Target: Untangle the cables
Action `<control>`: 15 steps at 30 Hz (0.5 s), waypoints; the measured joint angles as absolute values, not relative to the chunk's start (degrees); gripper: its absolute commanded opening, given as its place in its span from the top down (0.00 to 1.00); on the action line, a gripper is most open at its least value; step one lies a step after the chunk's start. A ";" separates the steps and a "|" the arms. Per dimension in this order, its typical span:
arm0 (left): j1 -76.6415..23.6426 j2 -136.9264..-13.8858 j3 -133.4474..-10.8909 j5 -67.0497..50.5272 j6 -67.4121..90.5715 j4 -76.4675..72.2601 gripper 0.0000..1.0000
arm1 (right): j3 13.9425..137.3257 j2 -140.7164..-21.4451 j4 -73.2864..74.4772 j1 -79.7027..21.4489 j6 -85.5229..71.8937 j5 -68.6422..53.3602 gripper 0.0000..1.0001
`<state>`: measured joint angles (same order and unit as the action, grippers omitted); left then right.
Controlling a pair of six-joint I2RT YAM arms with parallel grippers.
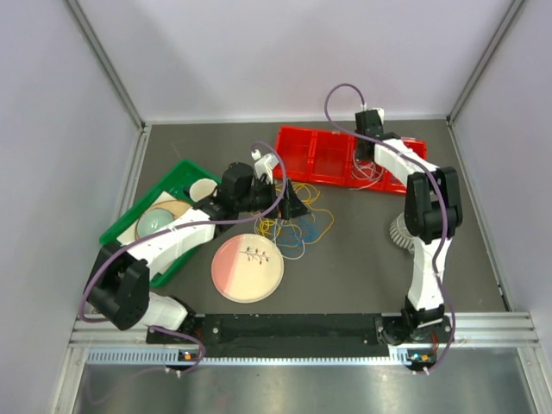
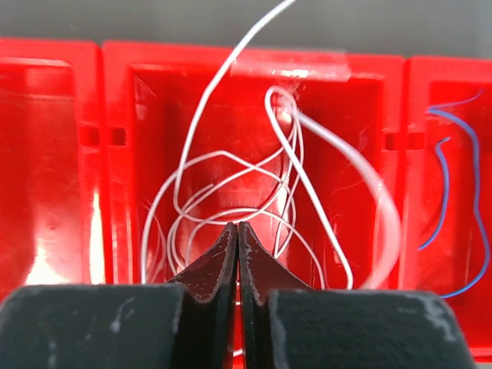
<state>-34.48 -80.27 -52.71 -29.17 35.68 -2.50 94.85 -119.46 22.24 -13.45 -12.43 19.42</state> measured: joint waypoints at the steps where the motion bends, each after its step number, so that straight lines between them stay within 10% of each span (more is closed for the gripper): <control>1: -34.48 -80.27 -52.71 -29.17 35.66 -2.50 0.02 | 94.94 -120.05 22.46 -13.43 -12.45 19.40 1.00; 9: -34.48 -80.27 -52.71 -29.15 35.68 -2.48 0.02 | 94.96 -117.40 23.86 -13.43 -13.06 18.50 0.89; 15: -34.48 -80.27 -52.71 -29.56 36.21 -2.68 0.02 | 97.71 -111.18 23.16 -13.43 -11.38 19.86 0.35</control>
<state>-34.48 -80.27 -52.71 -29.56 36.21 -2.68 97.71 -111.18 23.16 -13.43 -11.38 19.86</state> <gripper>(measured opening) 0.982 0.495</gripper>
